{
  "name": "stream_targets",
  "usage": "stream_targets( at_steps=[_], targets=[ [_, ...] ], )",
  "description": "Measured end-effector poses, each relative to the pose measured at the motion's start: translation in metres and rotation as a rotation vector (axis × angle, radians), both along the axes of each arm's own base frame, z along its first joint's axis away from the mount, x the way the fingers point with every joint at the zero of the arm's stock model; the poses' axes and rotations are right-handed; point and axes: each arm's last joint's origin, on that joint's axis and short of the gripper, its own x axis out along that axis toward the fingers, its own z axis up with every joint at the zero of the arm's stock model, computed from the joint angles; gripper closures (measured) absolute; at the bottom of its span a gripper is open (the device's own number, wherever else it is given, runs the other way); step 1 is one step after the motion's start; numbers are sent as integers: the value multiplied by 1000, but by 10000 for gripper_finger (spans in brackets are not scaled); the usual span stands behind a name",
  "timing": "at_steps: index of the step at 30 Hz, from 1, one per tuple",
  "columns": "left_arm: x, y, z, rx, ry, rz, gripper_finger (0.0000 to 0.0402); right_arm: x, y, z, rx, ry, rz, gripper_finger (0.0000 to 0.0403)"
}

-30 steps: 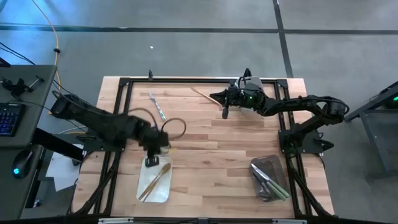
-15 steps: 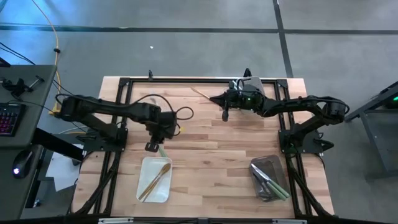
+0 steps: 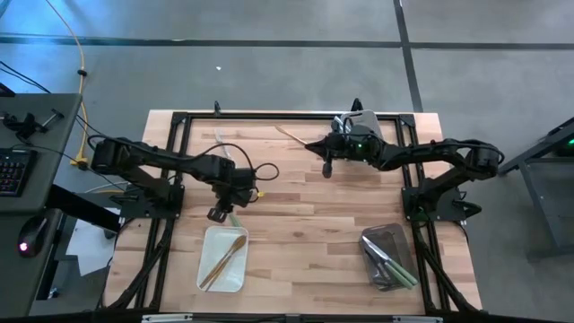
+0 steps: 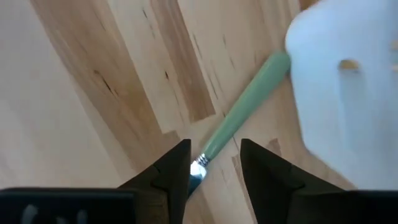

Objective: Sort silverware by color (type)
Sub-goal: Put the green table knife into the black bin

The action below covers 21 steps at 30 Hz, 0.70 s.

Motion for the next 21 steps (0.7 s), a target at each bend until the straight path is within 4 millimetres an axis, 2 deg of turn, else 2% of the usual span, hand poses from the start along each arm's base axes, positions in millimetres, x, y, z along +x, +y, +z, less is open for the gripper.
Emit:
stream_targets(
  at_steps=[8, 21],
  targets=[
    [-15, -8, -30, 26, -6, -26, 279, -10, -3, 6, -11, -51, -20, 403],
    [-25, -14, -52, 105, -46, -53, 284, -10, -2, 7, -13, -55, -14, 403]
  ],
)
